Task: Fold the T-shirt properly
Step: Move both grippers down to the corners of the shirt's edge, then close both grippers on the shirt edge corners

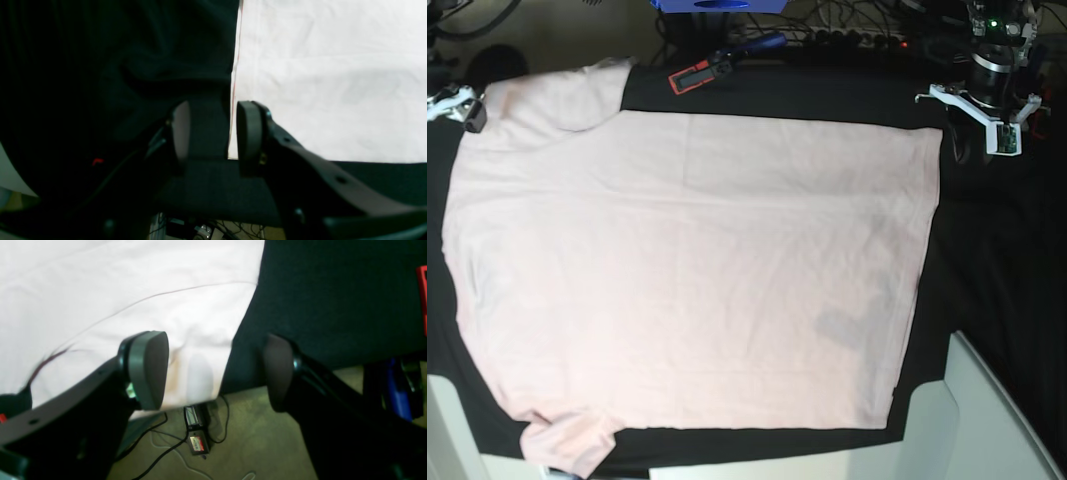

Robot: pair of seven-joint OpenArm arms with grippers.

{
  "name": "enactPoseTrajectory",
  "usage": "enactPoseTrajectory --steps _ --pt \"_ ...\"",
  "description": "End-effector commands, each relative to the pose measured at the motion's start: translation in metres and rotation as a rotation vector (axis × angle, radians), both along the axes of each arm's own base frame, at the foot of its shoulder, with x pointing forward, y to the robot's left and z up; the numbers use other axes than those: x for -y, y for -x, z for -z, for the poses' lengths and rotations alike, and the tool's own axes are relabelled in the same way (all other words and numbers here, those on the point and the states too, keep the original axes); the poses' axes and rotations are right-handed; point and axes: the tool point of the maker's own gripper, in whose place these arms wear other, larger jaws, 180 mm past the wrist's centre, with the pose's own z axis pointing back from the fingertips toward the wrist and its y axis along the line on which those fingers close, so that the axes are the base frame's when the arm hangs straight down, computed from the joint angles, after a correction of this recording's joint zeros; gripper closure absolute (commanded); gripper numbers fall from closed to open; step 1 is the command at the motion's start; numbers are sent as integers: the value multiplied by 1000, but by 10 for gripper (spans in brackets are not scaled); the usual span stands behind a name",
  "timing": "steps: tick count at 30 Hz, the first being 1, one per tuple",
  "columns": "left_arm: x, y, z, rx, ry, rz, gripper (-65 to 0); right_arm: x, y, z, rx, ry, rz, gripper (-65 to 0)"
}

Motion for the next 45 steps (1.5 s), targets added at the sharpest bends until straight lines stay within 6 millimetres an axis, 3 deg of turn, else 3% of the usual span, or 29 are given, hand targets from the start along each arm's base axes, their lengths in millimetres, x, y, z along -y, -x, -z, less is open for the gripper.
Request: enactPoseTrajectory --steps 1,7,15,20,26,38,40,44,45 --pt "-3 -3 -8 28 -17 5 -232 11 -7 -8 32 19 1 -427" --pt "-5 -2 -8 27 -20 2 -232 5 -9 11 13 -49 30 -427" --pt "-31 1 -19 42 -68 -49 -232 21 -8 19 -2 -71 68 -427" --pt "-28 4 -16 31 -64 -41 -232 17 -6 25 -12 -87 71 -425" --pt "-27 4 -16 31 -60 -43 -232 12 -5 27 -14 -98 70 -277" --pt "-27 5 -15 28 -60 -43 -232 -14 -22 33 -33 -136 -1 -260" --pt "-27 5 -15 28 -53 -47 -232 -15 -22 33 -34 -138 -2 -197" --pt "-30 9 -8 12 -50 -58 -232 -15 -22 33 -35 -139 -3 0" --pt "-33 11 -4 2 -50 -66 -232 -15 -22 33 -35 -139 -3 0"
